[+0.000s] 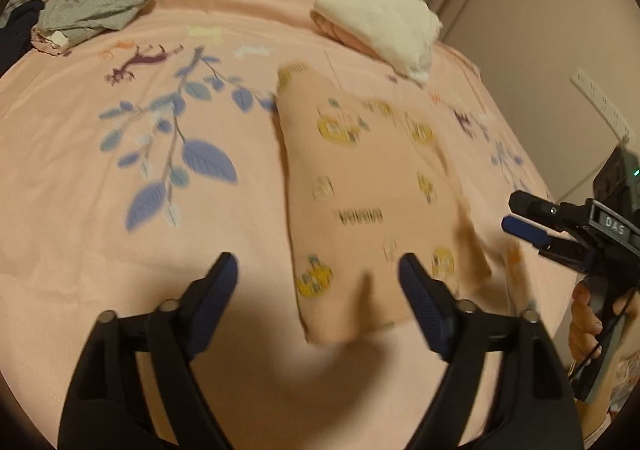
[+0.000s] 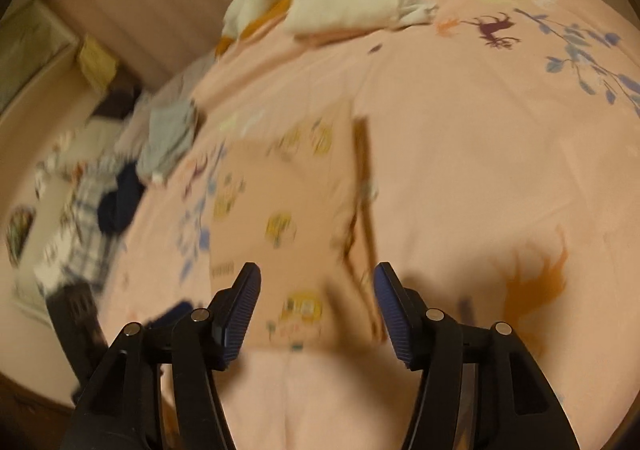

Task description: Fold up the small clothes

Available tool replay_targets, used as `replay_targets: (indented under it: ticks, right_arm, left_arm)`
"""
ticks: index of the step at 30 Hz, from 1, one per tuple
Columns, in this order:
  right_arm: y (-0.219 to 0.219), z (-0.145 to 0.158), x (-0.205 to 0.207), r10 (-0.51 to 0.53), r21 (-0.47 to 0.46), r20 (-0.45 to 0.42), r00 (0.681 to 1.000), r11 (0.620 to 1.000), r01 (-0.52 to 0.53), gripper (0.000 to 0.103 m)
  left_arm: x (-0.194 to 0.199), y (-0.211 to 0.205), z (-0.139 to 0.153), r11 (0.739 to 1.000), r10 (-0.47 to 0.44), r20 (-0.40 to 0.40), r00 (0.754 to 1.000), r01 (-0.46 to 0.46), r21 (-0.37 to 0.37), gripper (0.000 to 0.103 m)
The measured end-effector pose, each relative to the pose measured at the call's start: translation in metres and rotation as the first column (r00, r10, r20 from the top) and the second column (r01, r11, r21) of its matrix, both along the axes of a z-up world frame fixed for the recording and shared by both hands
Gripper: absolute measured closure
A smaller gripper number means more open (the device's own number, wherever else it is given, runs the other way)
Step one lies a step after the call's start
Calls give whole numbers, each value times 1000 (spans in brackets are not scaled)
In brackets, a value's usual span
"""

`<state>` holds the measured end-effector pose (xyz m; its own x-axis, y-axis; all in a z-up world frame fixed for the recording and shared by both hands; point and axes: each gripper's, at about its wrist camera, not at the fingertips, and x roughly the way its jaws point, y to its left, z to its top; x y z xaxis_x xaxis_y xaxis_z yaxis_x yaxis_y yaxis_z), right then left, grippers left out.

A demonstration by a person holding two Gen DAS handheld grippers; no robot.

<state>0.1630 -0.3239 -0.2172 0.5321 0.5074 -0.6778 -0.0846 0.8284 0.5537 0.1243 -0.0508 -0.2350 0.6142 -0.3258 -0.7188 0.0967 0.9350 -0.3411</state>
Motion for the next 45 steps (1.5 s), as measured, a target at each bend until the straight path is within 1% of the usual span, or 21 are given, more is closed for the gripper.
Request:
replay_targets:
  ticks: [3,8,10,12,14,17,21,22,23,24,26,27,28,30,32,34,36,38,40,43,45]
  right_arm:
    - [-8,-9,19,-14,63,-37,999,998,16,39]
    - [-4,-44,47,5,95,-143,990,995,9,39]
    - [-2,-56,52,15,135,-165,986,991,7,38]
    - [-4,-58,53,16,191,-146,989,982,12,33]
    - [-5,-59,56,22,255,-142,990,967,15,26]
    - [-4,-59,62,44,276,-141,989,961,-4,25]
    - [2,-59,65,76,290,-111,991,956,-40,27]
    - [5,-59,65,87,288,-102,991,956,-54,39]
    - [10,-59,66,99,268,-97,990,961,-70,50]
    - [14,-63,67,93,229,-106,990,971,-67,70]
    - [16,-67,70,84,239,-101,991,969,-58,77]
    - [15,-66,69,74,247,-93,993,968,-49,79]
    - [15,-64,66,62,243,-87,994,969,-40,81]
    - [18,-55,64,56,214,-75,996,976,-39,83]
    - [27,-30,59,81,170,-19,997,982,-77,83]
    - [41,0,53,114,106,45,993,987,-118,84]
    - [49,26,48,128,84,94,987,987,-136,84]
    - [58,55,43,151,107,151,977,980,-168,84]
    - [70,76,40,175,136,187,967,970,-201,84]
    - [97,90,38,228,115,222,948,959,-258,84]
    - [125,81,38,271,84,203,941,953,-292,84]
  left_arm:
    - [14,7,1,1000,9,-2,1000,-9,-16,18]
    - [39,12,-9,996,36,-56,998,-41,-80,17]
    - [48,10,-17,994,28,-87,996,-37,-107,17]
    - [57,7,-25,990,10,-124,992,-28,-140,17]
    - [62,3,-26,988,9,-111,994,-26,-154,14]
    - [69,-4,-27,983,-21,-99,995,2,-185,14]
    - [82,-21,-30,965,-124,-116,985,93,-246,15]
    - [85,-24,-30,966,-128,-115,985,98,-238,20]
    - [87,-27,-31,972,-115,-116,987,87,-218,39]
    - [89,-28,-32,977,-99,-124,987,73,-201,48]
    - [92,-24,-33,974,-94,-132,987,63,-219,69]
    - [91,-22,-30,970,-96,-127,987,65,-233,73]
    - [89,-20,-25,972,-95,-117,989,67,-224,77]
    - [83,-23,-8,983,-102,-75,992,89,-164,79]
    - [69,-23,20,993,-89,13,996,89,-79,79]
    - [60,-10,44,992,-74,60,995,79,-93,79]
    - [52,10,67,988,-52,95,994,65,-139,79]
    - [46,29,90,983,-38,126,991,59,-174,79]
    - [35,45,107,984,-16,164,986,45,-173,78]
    - [20,66,109,991,33,185,982,-8,-134,78]
    - [13,89,87,989,79,133,988,-61,-132,76]
